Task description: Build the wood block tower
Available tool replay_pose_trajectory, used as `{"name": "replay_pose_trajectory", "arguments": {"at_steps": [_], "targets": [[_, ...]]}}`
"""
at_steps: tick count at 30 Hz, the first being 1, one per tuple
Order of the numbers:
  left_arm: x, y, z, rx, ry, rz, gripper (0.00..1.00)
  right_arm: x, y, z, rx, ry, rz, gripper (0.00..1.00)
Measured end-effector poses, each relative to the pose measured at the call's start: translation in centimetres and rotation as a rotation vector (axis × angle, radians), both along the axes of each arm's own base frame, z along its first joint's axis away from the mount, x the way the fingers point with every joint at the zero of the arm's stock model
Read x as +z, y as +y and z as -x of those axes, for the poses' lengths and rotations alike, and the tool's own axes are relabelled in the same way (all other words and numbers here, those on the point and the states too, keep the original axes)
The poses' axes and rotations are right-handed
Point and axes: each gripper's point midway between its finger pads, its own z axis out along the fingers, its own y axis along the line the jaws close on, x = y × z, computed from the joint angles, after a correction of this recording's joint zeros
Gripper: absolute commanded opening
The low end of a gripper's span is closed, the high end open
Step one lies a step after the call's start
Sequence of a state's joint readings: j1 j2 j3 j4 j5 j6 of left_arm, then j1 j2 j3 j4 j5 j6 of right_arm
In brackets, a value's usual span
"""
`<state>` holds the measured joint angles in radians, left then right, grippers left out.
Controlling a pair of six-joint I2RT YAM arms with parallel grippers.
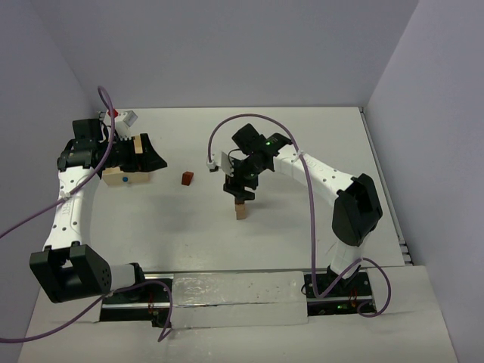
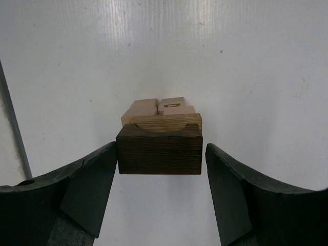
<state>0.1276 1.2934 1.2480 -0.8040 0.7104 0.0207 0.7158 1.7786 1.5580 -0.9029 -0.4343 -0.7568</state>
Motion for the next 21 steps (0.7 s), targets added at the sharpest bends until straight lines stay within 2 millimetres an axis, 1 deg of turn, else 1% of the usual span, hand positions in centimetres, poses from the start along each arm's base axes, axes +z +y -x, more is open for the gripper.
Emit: {"name": "replay_pose_trajectory", "arguments": {"at_steps": [3, 6, 8, 10, 14, 16, 18, 21], "targets": [[0.0, 0.0, 0.0, -0.008, -0.005, -0.001, 0.99, -0.3, -0.2, 0.2, 0.001, 0.009, 0.007, 0.83], [0.1, 0.0, 0.0, -0.011, -0.013, -0.004, 0.99, -0.4, -0.2, 0.3, 0.001, 0.013, 0.009, 0.85], [0.1, -0.1, 0.0, -0.015, -0.018, -0.007, 0.99, -0.4, -0.2, 0.3, 0.002, 0.014, 0.007, 0.89], [0.1, -0.1, 0.1, -0.019, -0.021, -0.01, 0.99, -0.4, -0.2, 0.3, 0.003, 0.015, 0.006, 0.96], [-0.1, -0.5, 0.2, -0.052, -0.038, -0.029, 0.99, -0.2, 0.0, 0.6, 0.01, 0.023, -0.008, 1.0], [-0.4, -0.8, 0.3, -0.09, -0.056, -0.055, 0.99, 0.4, 0.1, 0.8, 0.013, 0.021, -0.023, 1.0], [-0.7, -1.2, 0.4, -0.127, -0.075, -0.088, 0.99, 1.3, 0.3, 0.9, 0.018, 0.014, -0.046, 1.0], [-1.6, -1.7, 0.2, -0.177, -0.087, -0.154, 0.99, 3.8, 0.7, 0.8, 0.021, -0.019, -0.1, 1.0]]}}
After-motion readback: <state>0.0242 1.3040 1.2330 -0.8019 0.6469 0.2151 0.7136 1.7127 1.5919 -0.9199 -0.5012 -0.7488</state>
